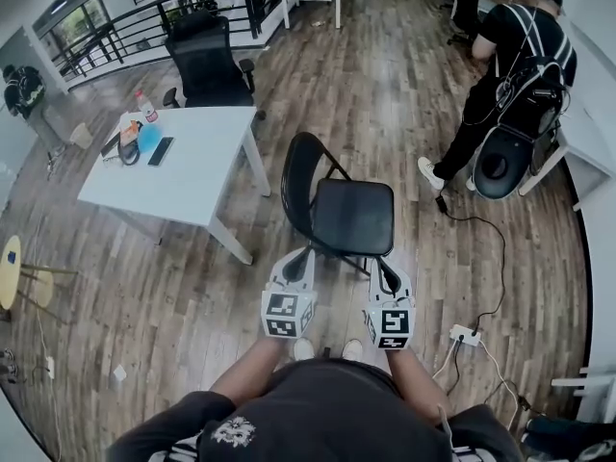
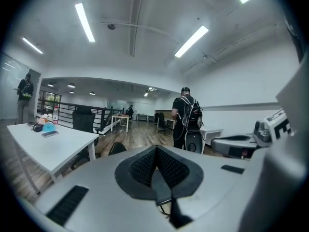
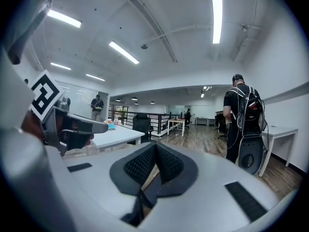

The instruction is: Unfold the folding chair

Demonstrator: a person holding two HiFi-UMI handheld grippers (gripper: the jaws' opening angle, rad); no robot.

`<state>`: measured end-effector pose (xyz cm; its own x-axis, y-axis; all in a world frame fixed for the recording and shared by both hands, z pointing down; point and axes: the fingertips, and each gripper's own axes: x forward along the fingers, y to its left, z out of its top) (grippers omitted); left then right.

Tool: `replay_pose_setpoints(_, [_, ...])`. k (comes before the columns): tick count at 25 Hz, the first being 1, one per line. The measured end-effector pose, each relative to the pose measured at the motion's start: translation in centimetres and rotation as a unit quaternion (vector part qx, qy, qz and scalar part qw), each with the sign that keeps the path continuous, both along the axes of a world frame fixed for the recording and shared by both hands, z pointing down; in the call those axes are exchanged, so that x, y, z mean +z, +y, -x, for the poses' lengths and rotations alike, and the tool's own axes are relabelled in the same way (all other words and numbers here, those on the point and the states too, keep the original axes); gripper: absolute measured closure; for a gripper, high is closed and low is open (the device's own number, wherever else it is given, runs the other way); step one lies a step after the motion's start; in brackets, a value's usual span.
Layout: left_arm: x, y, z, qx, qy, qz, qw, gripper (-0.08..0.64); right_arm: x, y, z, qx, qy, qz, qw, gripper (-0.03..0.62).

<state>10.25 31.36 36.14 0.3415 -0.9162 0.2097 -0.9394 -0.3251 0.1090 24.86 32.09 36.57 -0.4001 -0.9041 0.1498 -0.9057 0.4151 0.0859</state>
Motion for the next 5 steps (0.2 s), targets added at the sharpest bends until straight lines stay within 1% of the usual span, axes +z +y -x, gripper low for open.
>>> replay_pose_setpoints(5, [-0.25, -0.25, -0.28, -0.004, 0.004, 0.000, 1.0000, 0.554, -0.63, -0.10, -0.29, -0.003, -0.001, -0.009, 1.000, 0.577])
